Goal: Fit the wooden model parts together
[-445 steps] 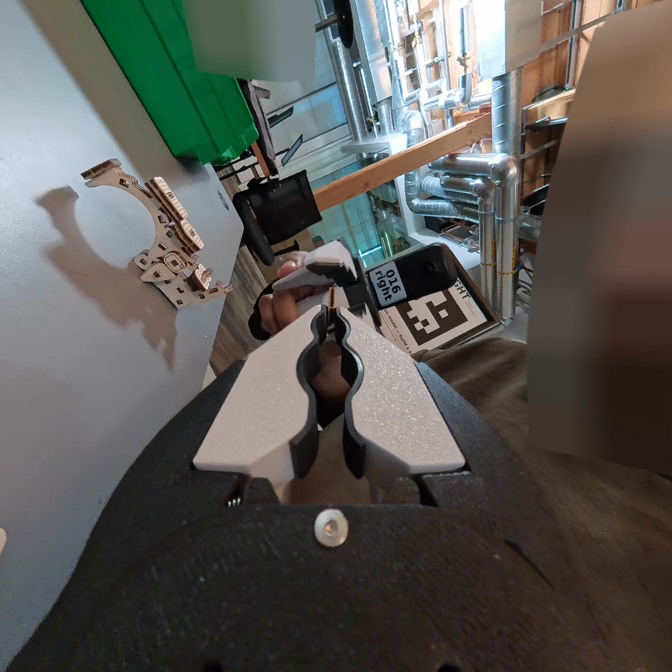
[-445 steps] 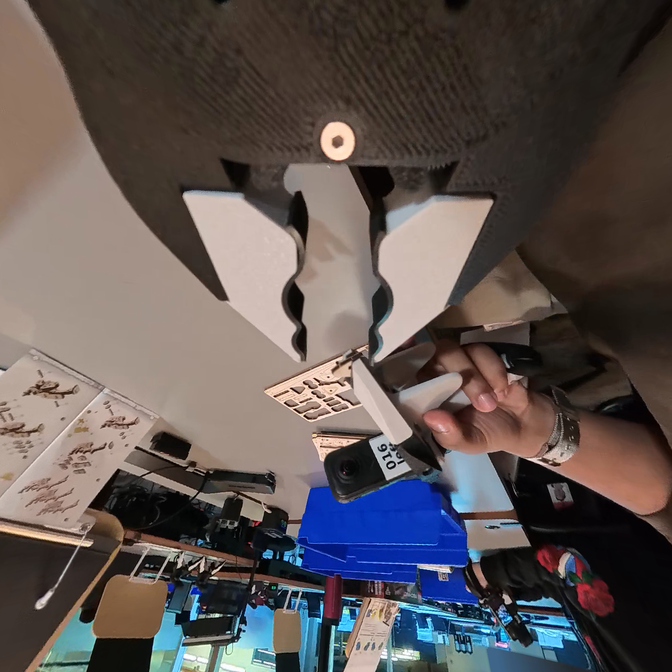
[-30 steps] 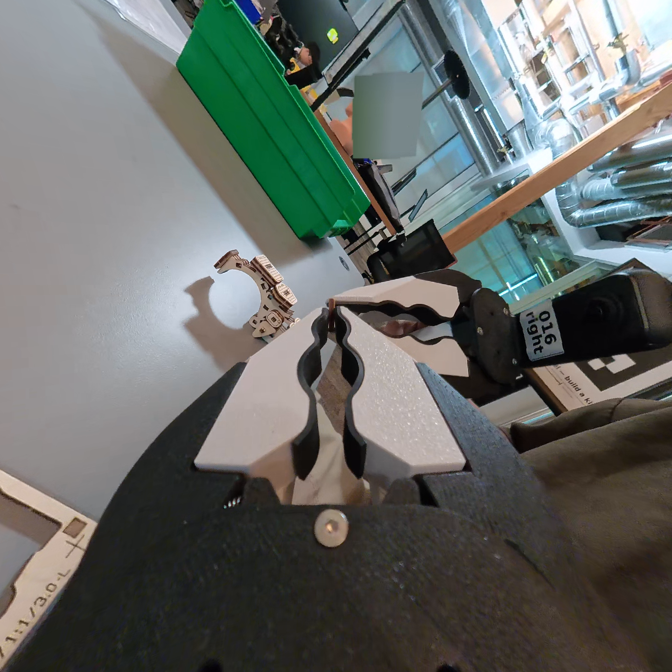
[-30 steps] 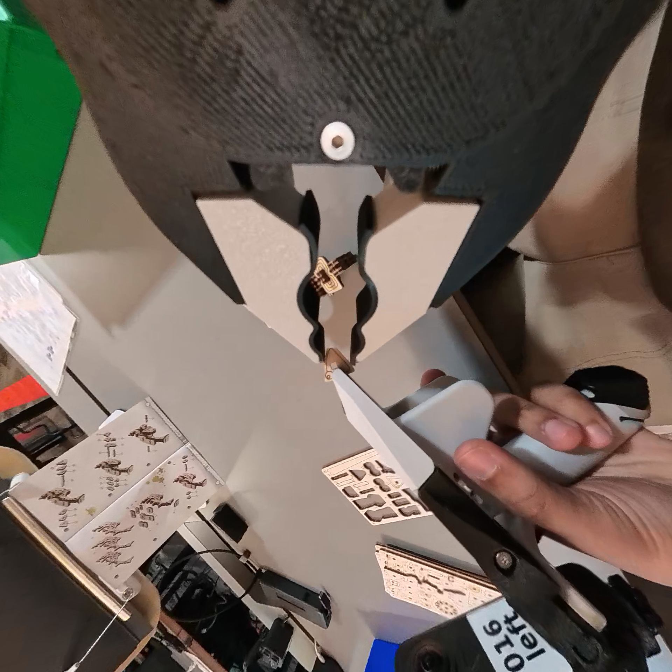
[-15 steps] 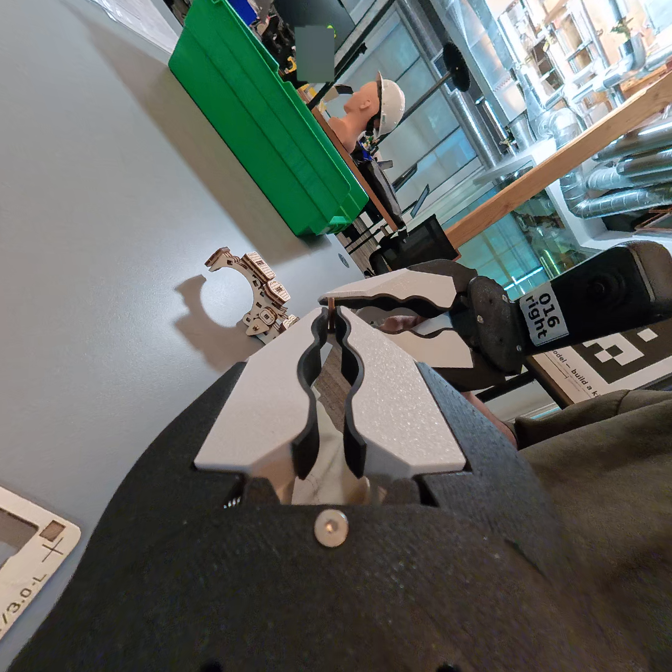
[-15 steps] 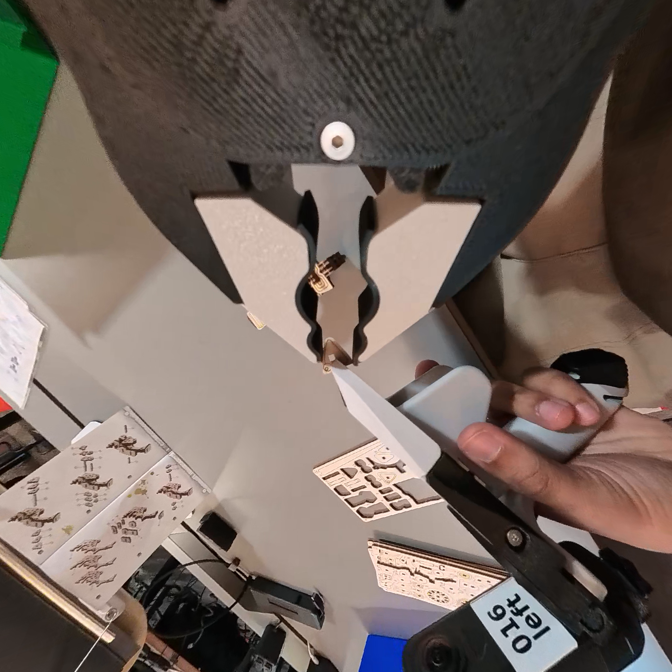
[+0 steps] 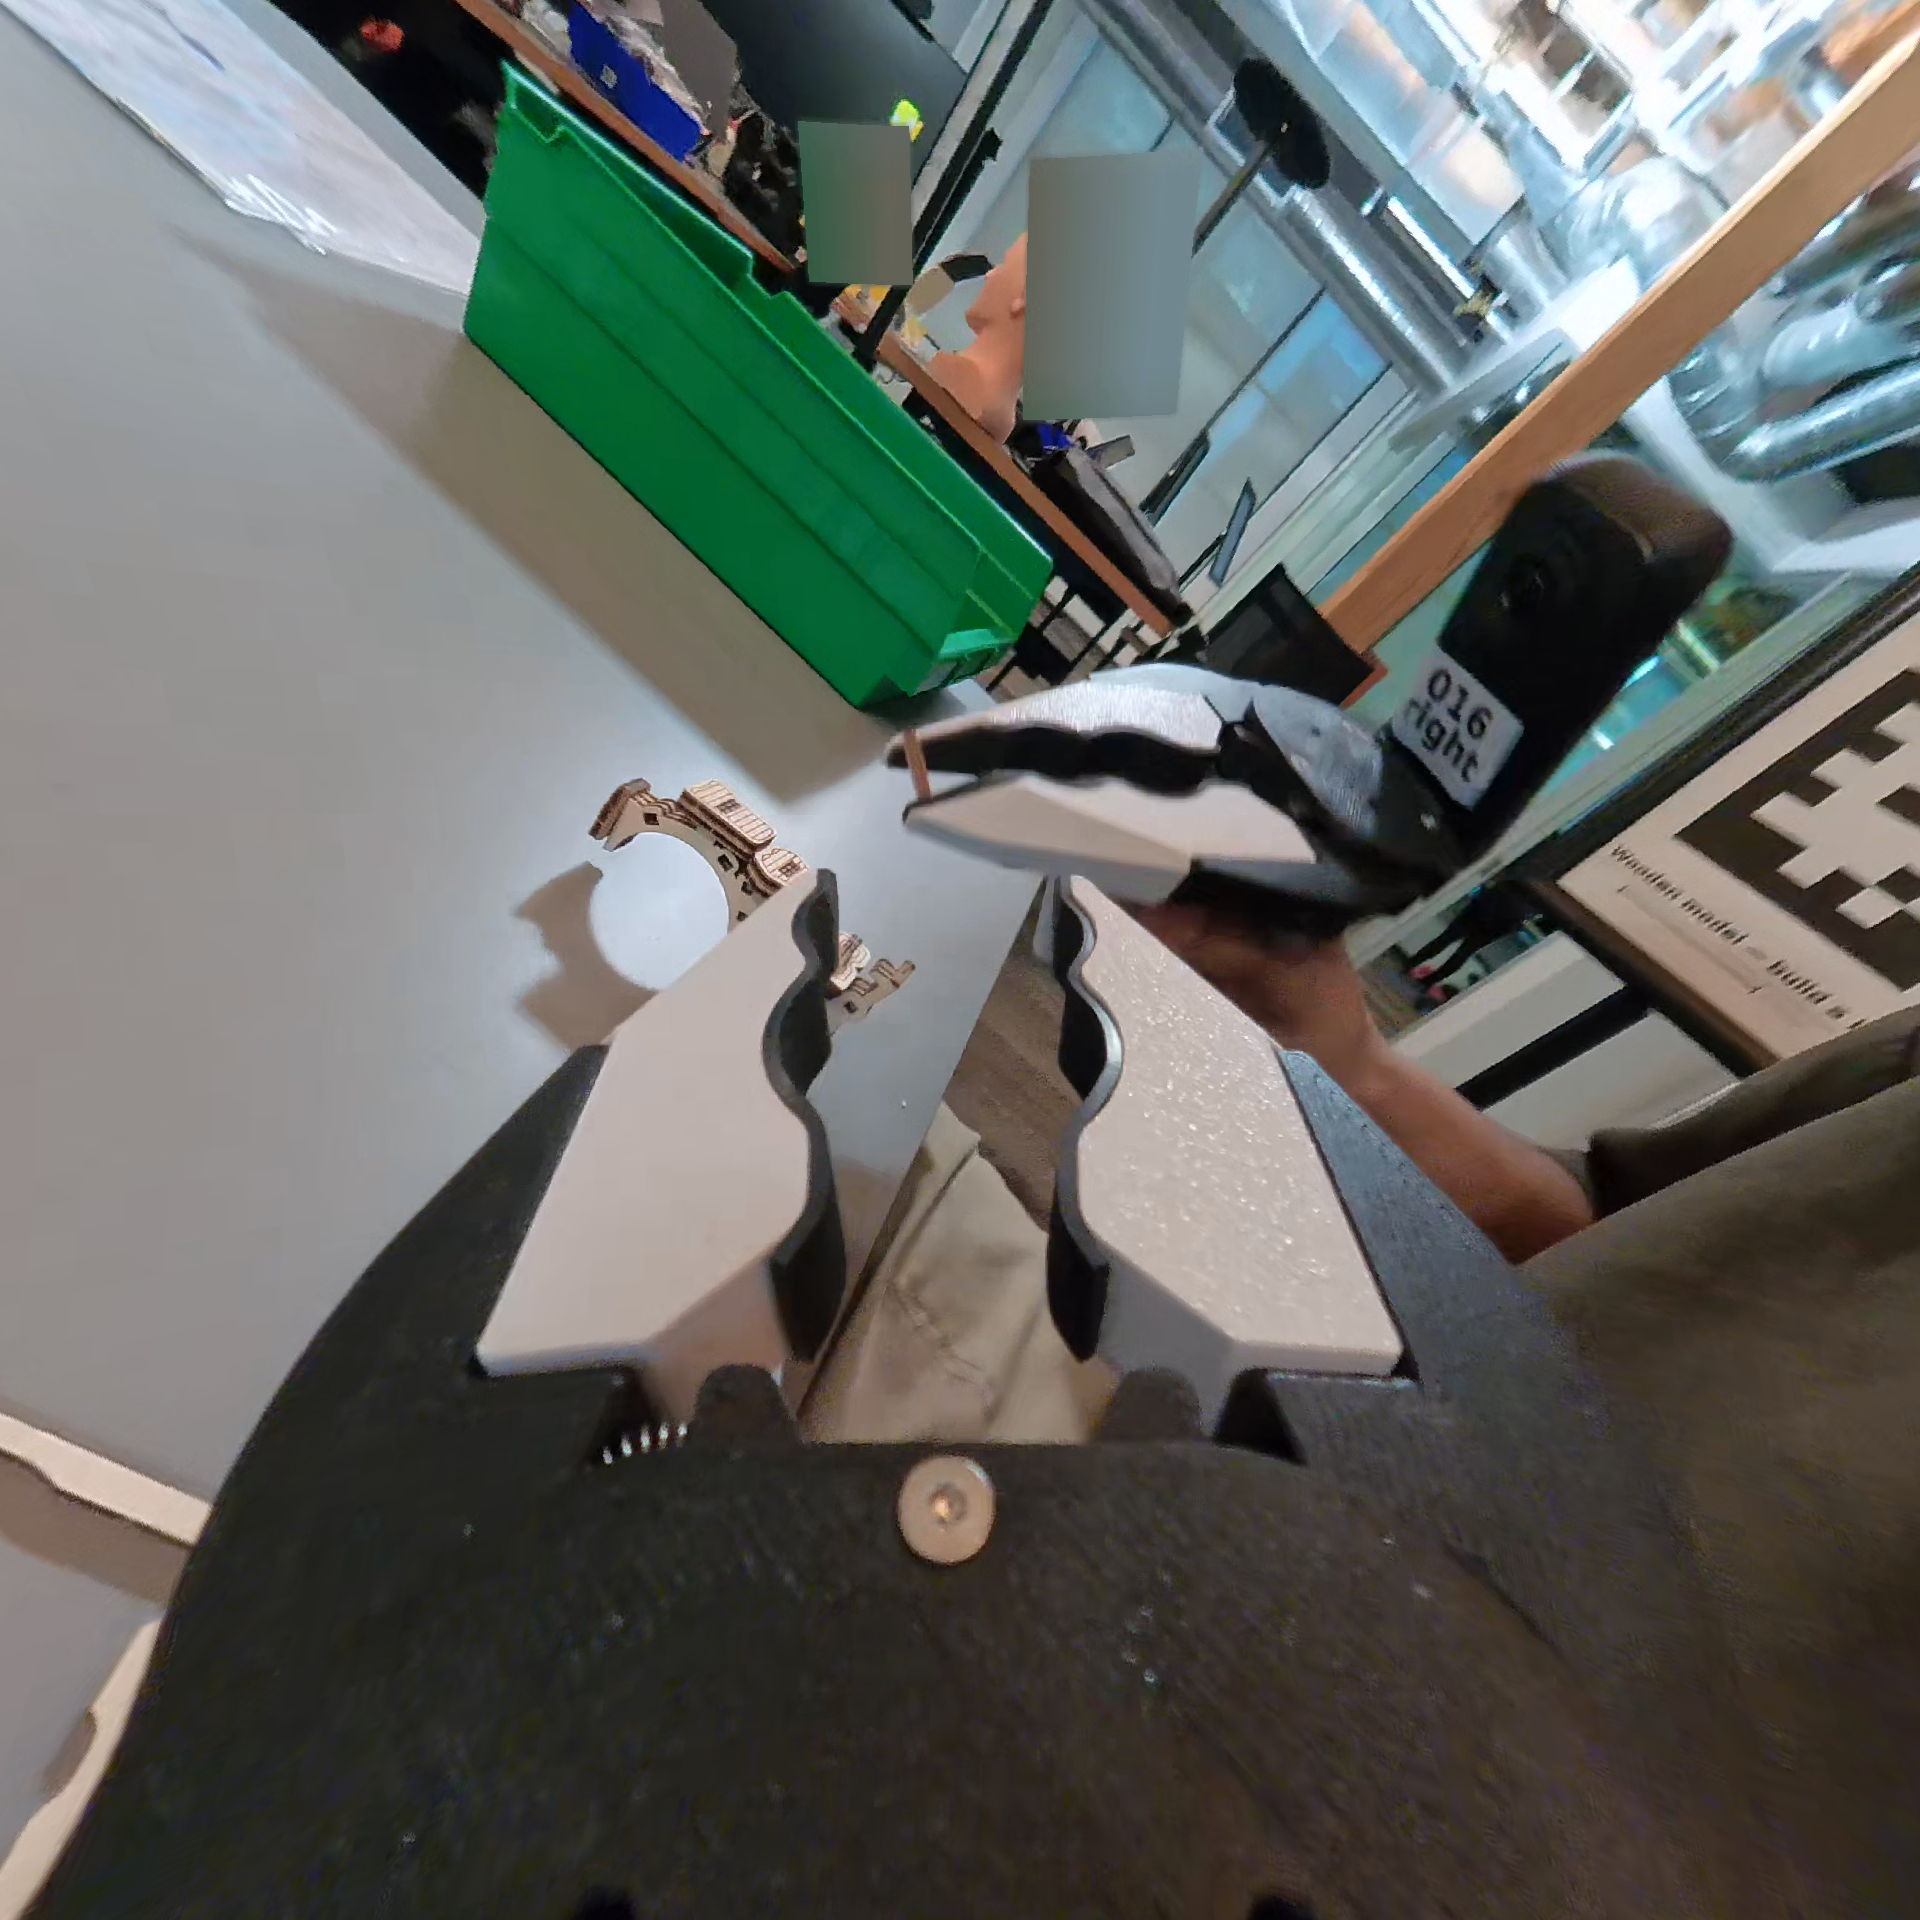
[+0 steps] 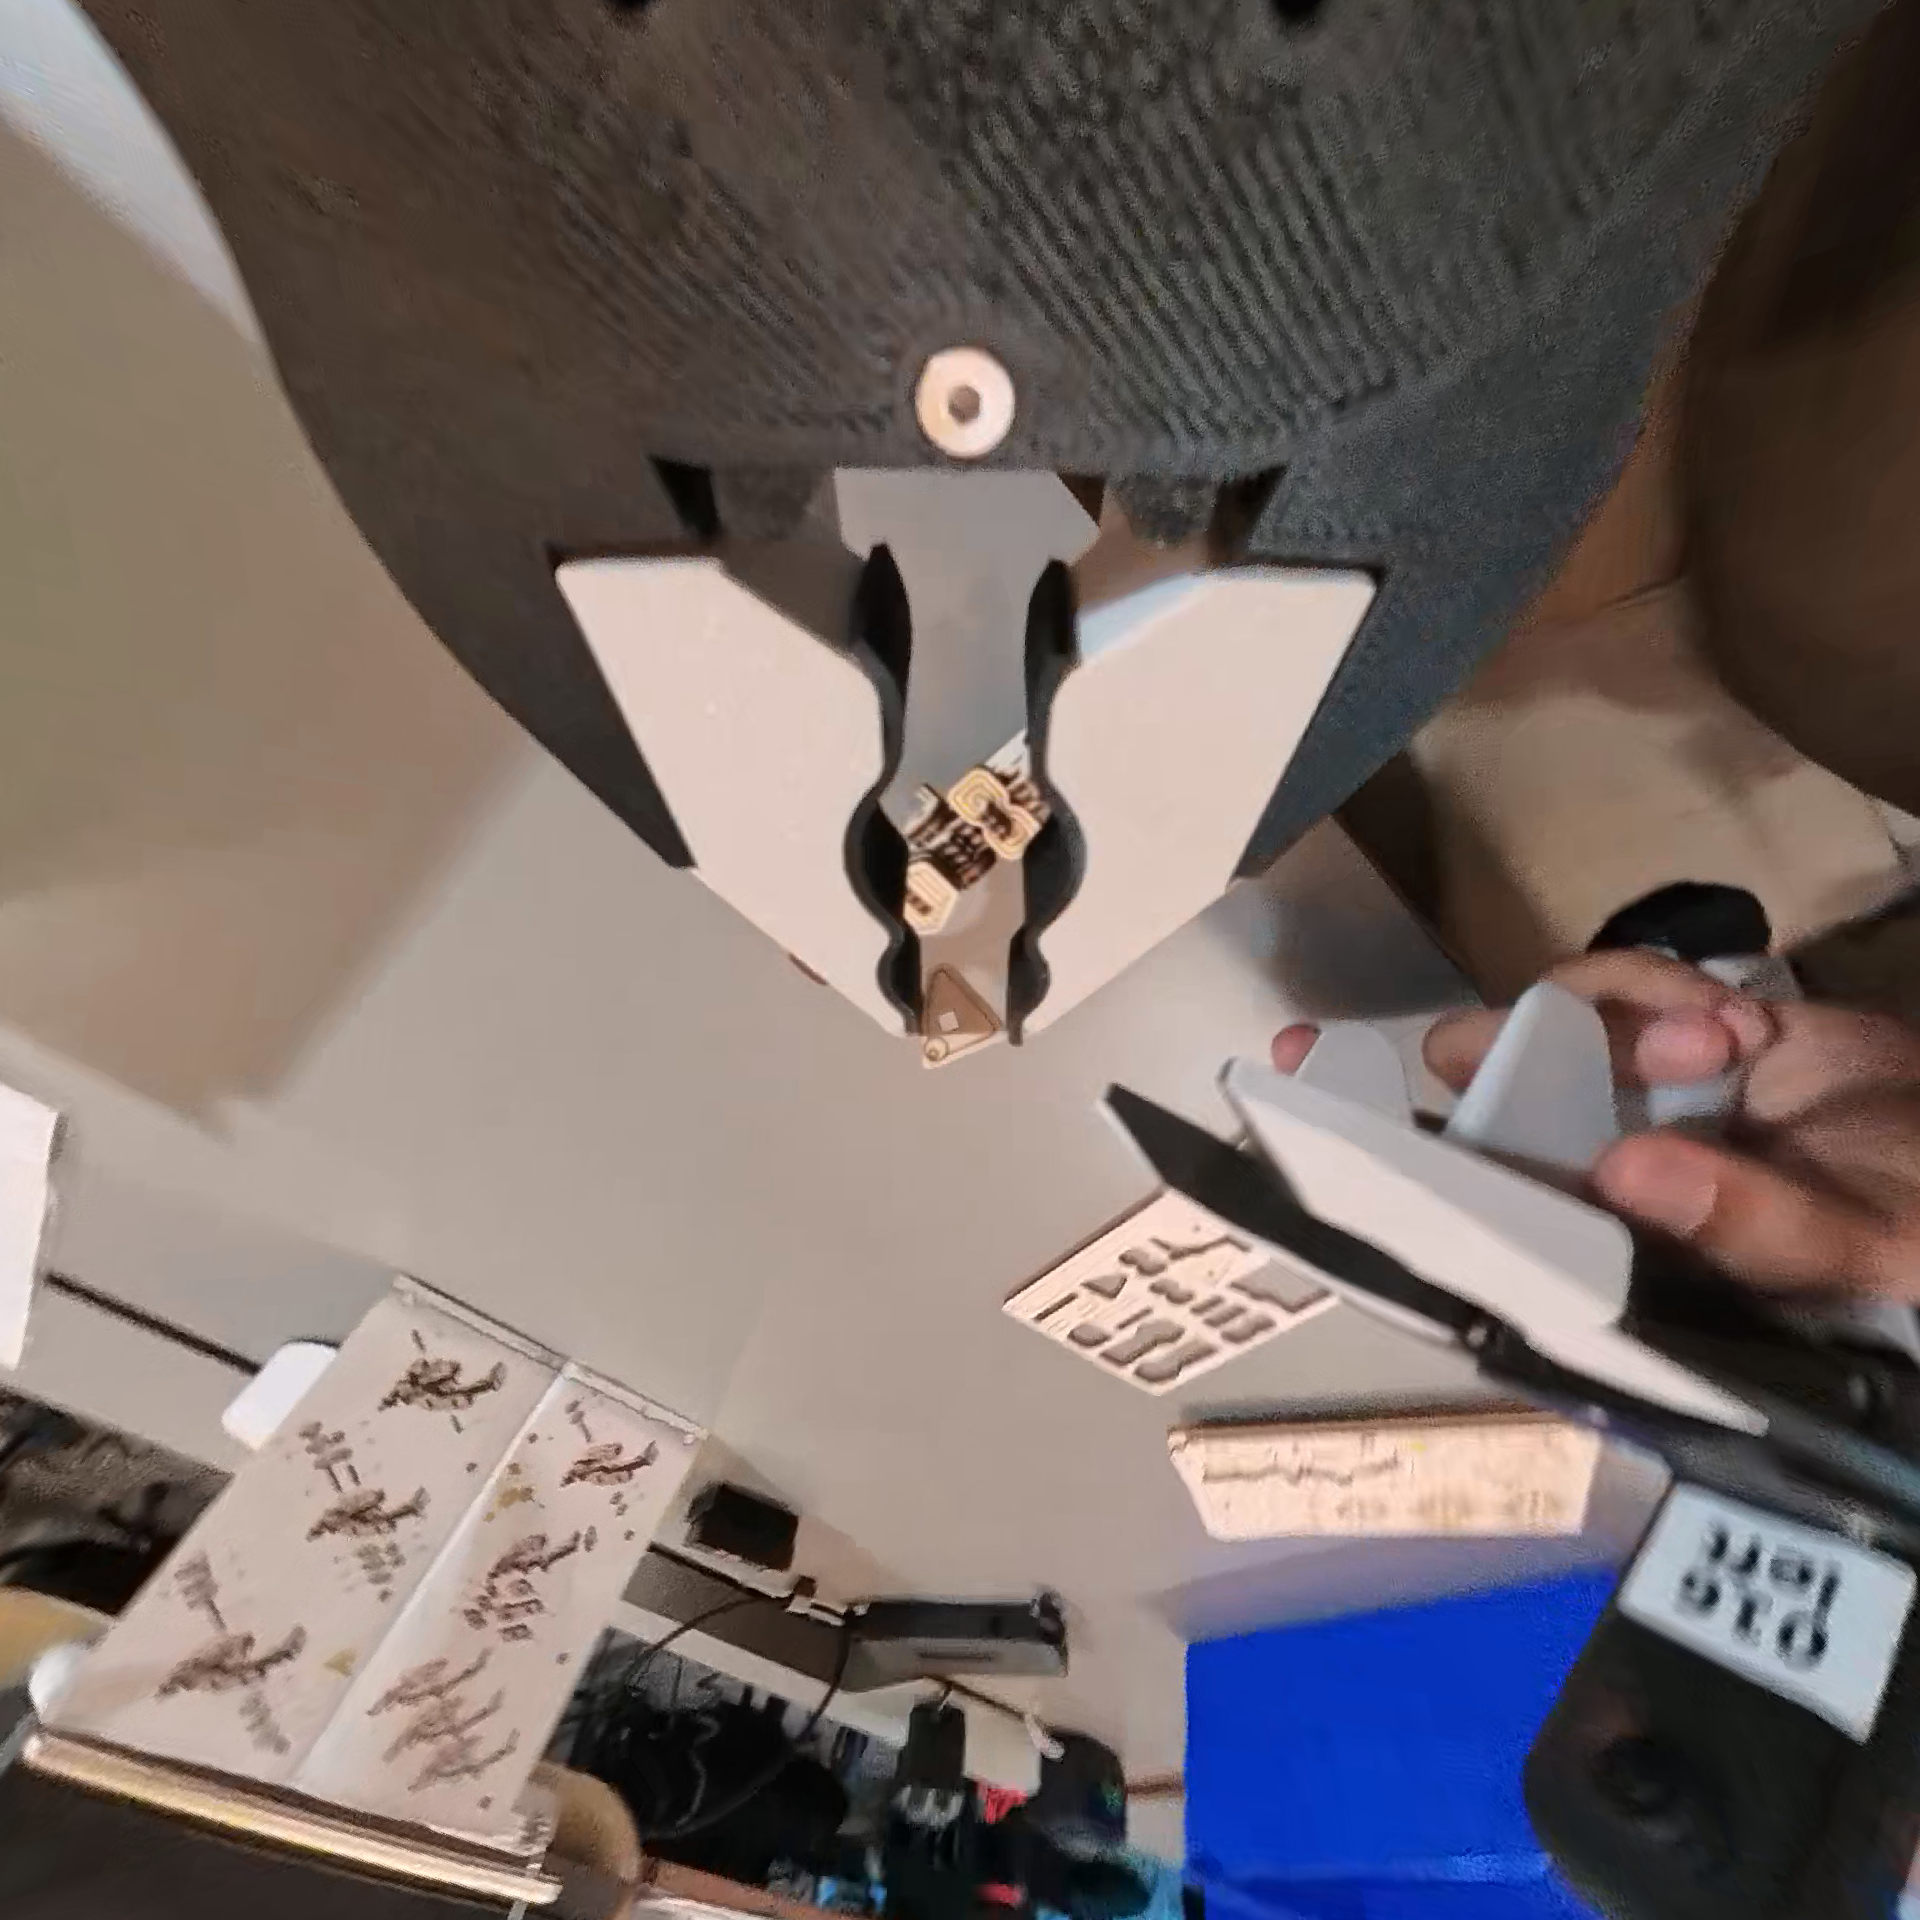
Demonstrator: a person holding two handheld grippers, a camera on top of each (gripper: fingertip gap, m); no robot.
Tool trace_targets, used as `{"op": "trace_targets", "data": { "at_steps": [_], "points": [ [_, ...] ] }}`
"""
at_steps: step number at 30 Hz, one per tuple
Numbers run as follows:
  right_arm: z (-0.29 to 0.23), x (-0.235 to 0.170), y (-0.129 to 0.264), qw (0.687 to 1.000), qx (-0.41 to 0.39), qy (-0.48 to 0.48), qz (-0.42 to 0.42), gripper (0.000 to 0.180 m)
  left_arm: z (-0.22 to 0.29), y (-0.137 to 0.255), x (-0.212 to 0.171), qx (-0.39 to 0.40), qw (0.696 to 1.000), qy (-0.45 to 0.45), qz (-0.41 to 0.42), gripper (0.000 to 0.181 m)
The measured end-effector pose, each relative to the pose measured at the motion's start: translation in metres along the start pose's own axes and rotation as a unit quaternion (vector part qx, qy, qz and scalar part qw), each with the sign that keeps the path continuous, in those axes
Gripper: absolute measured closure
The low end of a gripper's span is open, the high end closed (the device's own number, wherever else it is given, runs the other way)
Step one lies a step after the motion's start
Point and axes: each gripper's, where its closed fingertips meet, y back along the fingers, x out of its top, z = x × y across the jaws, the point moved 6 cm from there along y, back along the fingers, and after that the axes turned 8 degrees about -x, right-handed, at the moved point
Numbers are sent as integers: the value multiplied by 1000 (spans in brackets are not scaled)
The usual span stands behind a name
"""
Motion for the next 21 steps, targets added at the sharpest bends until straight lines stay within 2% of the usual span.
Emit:
{"op": "trace_targets", "data": {
  "at_steps": [5,8,13,18,21],
  "points": [
    [38,-4,12,989,8,-142,36,165,-3,-1,-3,21,1000,-9,-14,142],
    [52,-6,18,980,8,-190,52,165,-5,-2,-5,29,999,-5,-21,141],
    [56,-12,24,978,13,-203,46,165,-7,-4,-5,50,998,-15,-27,141],
    [51,-16,24,964,58,-252,52,166,-8,-9,-8,57,997,-39,-41,141],
    [49,-15,24,966,67,-242,55,165,-9,-12,-11,56,996,-43,-49,141]
  ]
}}
